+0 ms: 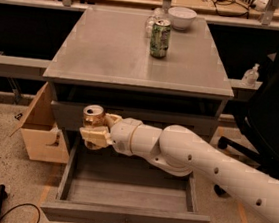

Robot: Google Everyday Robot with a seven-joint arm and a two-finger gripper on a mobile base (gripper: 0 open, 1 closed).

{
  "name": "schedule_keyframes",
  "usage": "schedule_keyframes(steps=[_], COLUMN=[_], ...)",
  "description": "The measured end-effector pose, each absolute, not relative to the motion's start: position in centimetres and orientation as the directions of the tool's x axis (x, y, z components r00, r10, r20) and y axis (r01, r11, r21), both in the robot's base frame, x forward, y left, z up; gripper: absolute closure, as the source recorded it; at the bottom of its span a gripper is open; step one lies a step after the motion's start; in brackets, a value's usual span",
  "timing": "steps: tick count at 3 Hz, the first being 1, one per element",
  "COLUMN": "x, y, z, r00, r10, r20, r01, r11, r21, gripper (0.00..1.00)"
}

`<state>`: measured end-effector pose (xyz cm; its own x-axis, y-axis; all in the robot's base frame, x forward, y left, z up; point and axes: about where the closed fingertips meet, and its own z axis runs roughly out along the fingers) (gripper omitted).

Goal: Place orange can into middle drawer

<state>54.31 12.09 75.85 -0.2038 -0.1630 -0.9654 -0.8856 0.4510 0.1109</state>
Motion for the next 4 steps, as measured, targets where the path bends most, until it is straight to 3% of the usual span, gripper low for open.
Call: schedule_keyframes(steps=[2,4], x=[54.2,54.8], y=[13.3,12.4], z=[69.1,60.6], r00=[-0.079,-0.073], r10=[-0.153,-0.263], r20=[-0.985,-0.962], r01=[-0.93,-0.936], r11=[0.366,0.35], r21=[0.017,-0.024], gripper=[1.0,1.0])
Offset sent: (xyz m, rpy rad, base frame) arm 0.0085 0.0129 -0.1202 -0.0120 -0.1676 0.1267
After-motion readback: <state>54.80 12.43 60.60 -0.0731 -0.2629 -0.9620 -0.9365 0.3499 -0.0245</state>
